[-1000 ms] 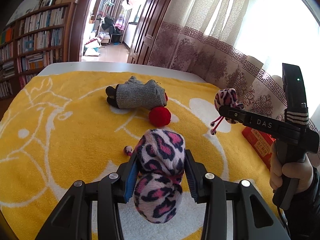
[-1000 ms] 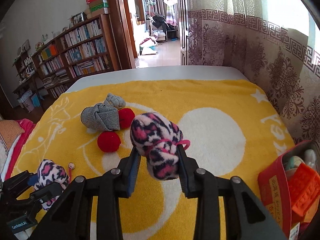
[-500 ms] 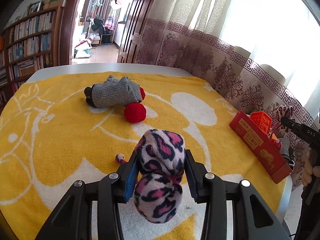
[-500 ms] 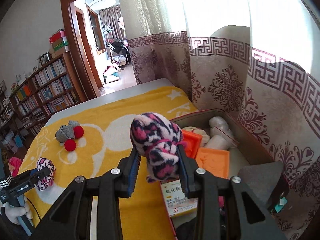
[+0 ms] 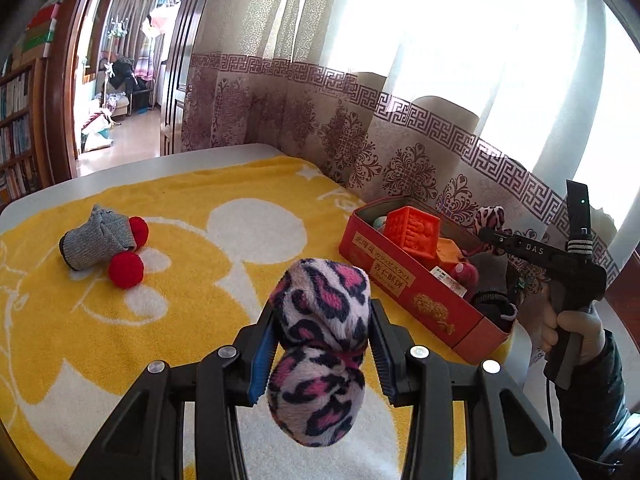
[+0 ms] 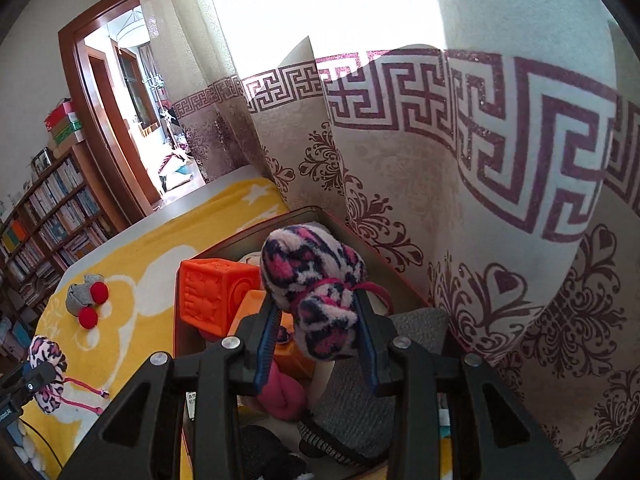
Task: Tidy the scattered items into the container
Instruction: 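Carry both leopard plushes to the red tin and release them inside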
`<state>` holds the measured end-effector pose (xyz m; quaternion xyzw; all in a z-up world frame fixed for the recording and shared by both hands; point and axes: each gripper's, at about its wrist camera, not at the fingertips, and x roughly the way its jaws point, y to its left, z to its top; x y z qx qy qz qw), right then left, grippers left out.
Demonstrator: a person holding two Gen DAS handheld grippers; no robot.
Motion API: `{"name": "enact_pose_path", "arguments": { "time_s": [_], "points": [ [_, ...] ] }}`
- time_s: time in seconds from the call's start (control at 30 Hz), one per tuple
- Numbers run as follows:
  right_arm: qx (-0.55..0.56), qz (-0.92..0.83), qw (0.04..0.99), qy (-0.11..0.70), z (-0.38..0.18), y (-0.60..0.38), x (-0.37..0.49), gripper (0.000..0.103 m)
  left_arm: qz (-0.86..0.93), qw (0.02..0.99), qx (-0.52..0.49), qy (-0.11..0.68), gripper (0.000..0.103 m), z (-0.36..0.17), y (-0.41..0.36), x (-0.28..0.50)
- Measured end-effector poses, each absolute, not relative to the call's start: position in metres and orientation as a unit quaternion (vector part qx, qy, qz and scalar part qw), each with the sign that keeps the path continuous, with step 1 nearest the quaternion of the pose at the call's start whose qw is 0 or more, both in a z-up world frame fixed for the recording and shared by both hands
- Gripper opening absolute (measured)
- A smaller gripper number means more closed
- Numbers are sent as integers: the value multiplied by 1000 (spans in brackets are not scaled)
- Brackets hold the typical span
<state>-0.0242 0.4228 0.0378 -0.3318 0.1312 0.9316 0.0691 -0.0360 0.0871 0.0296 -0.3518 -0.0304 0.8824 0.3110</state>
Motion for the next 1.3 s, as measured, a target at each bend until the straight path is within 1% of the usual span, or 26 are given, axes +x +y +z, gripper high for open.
{"name": "enact_pose_path", "arguments": {
  "time_s": [0.2, 0.27, 0.33, 0.4, 0.63, 0.8, 0.9, 0.93, 0.97, 1.0, 1.3],
  "points": [
    [-310, 936, 58, 158, 44, 434, -12, 46, 867, 356, -349, -8, 44, 46, 132, -30],
    [-294, 940, 60, 161, 49, 438, -5, 49, 861, 371, -347, -1, 44, 53, 148, -29],
    [-276, 944, 63, 167, 56, 440, 3, 55, 857, 384, -344, 6, 44, 60, 164, -28],
    [-261, 948, 65, 173, 61, 443, 9, 57, 852, 399, -340, 9, 44, 67, 180, -27],
    [-234, 949, 72, 200, 67, 456, 25, 59, 831, 449, -327, 10, 44, 89, 235, -29],
    [-224, 948, 79, 212, 68, 465, 29, 59, 813, 470, -345, 4, 45, 79, 270, -37],
    [-226, 948, 78, 210, 66, 463, 29, 59, 802, 468, -370, 3, 51, 64, 282, -44],
    [-228, 948, 77, 210, 66, 462, 28, 59, 801, 464, -378, 3, 64, 59, 283, -46],
    [-229, 948, 76, 209, 65, 461, 28, 59, 801, 459, -384, 0, 73, 54, 282, -48],
    [-230, 948, 75, 208, 65, 460, 28, 59, 802, 457, -385, -7, 80, 51, 279, -48],
    [-241, 948, 65, 197, 62, 445, 25, 61, 815, 441, -375, -31, 80, 52, 245, -52]
  ]
}}
